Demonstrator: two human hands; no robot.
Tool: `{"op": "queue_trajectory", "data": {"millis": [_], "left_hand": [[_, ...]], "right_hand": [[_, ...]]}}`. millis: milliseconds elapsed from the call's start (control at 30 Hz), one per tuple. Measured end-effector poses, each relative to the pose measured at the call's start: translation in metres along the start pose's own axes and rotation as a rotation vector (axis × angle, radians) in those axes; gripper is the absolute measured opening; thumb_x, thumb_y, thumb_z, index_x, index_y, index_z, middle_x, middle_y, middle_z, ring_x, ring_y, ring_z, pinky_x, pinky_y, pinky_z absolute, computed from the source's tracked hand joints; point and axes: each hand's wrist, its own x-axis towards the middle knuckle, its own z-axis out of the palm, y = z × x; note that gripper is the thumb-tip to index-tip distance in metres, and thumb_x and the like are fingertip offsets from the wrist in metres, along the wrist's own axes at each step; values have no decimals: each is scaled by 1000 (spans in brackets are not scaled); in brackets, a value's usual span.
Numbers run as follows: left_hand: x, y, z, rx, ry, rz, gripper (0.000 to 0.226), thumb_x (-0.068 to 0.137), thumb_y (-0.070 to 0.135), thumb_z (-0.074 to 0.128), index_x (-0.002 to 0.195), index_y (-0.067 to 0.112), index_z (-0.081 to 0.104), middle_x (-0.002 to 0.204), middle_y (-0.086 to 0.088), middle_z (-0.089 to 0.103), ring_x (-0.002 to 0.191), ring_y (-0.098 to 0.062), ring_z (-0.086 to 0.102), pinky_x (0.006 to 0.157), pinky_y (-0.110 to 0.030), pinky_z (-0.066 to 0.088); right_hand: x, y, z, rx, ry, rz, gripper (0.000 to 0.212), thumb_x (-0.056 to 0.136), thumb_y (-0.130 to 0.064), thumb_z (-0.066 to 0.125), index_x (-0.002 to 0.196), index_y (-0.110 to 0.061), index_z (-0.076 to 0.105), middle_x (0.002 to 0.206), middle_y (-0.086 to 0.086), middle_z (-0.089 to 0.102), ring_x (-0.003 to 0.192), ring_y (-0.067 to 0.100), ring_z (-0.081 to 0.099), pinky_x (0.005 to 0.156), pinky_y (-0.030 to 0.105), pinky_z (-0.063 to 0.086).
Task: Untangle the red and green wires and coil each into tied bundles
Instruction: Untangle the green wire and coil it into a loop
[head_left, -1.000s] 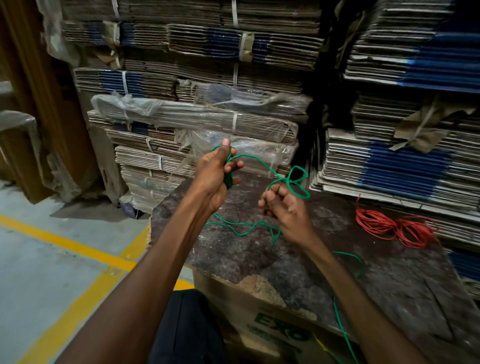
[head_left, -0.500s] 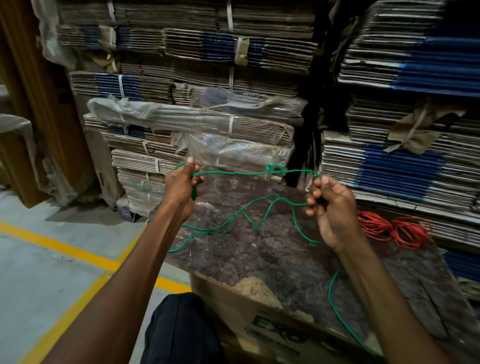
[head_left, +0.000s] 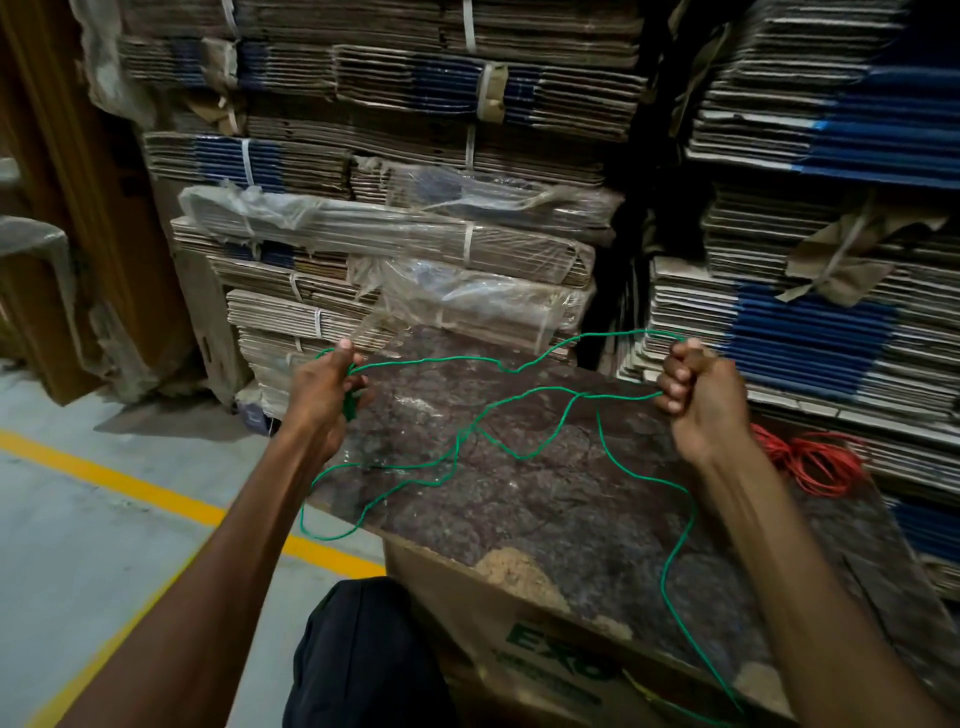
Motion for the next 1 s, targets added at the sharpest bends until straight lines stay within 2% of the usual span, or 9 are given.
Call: {"op": "queue_trajectory", "data": {"millis": [200, 267, 333, 400, 500, 667, 733, 833, 1000], "left_hand": [[-19, 2, 22, 87, -178, -29, 29, 99, 34, 49, 77, 16, 54, 43, 9, 39, 47, -8, 47, 63, -34, 55], [-28, 4, 31, 74, -241, -40, 30, 100, 34, 47, 77, 16, 52, 42, 8, 36, 45, -8, 48, 65, -36, 56], [-35, 6, 41, 60, -291, -41, 30, 100, 35, 46, 77, 16, 52, 43, 8, 36, 44, -8, 49, 66, -37, 56], [-41, 8, 53, 41, -320, -35, 30, 100, 34, 46, 77, 16, 52, 44, 8, 37, 44, -9, 48, 68, -39, 57], [-47, 15, 68, 30, -342, -16, 29, 99, 35, 47, 78, 16, 53, 45, 7, 37, 44, -9, 48, 71, -43, 57], [-57, 28, 84, -19, -383, 27, 30, 99, 33, 48, 77, 15, 53, 45, 6, 36, 44, -10, 47, 65, -41, 58], [-59, 33, 86, -27, -378, 44, 31, 100, 31, 48, 76, 13, 53, 44, 6, 36, 44, -10, 47, 60, -36, 56], [-58, 38, 85, -13, -375, 47, 31, 99, 32, 50, 75, 14, 55, 49, 3, 39, 45, -11, 50, 71, -44, 57], [-59, 39, 88, 11, -382, 81, 30, 99, 31, 51, 75, 14, 56, 52, 1, 41, 45, -11, 51, 66, -40, 58]], "right_hand": [[16, 7, 17, -293, -4, -159, 10, 96, -22, 59, 102, -14, 62, 77, 0, 57, 64, 8, 56, 53, 23, 55], [24, 15, 19, -537, 4, -239, 39, 90, -21, 67, 126, -10, 55, 109, 7, 62, 93, 17, 63, 72, 30, 60], [27, 25, 23, -884, 14, -399, 65, 83, -24, 74, 140, -7, 47, 138, 13, 50, 124, 24, 52, 105, 25, 42], [16, 35, 33, -980, -61, -599, 64, 81, -19, 76, 138, -7, 51, 146, 12, 41, 135, 19, 39, 107, 5, 22], [-6, 51, 53, -771, -273, -714, 38, 86, -28, 68, 119, -9, 66, 128, 7, 60, 122, 12, 53, 107, 17, 36], [-48, 50, 69, -369, -565, -315, 51, 82, -52, 65, 107, -7, 67, 86, -3, 75, 83, 4, 68, 78, 13, 49], [-56, 50, 67, -305, -675, -212, 47, 76, -33, 76, 108, 0, 65, 78, 0, 75, 74, 6, 69, 72, 14, 51], [-61, 50, 64, -379, -696, -193, 14, 80, -5, 74, 92, 0, 68, 75, 7, 74, 70, 13, 70, 73, 20, 55], [-72, 45, 66, -350, -668, -137, 20, 85, -24, 65, 87, -4, 69, 70, 5, 71, 66, 14, 65, 70, 24, 56]]}}
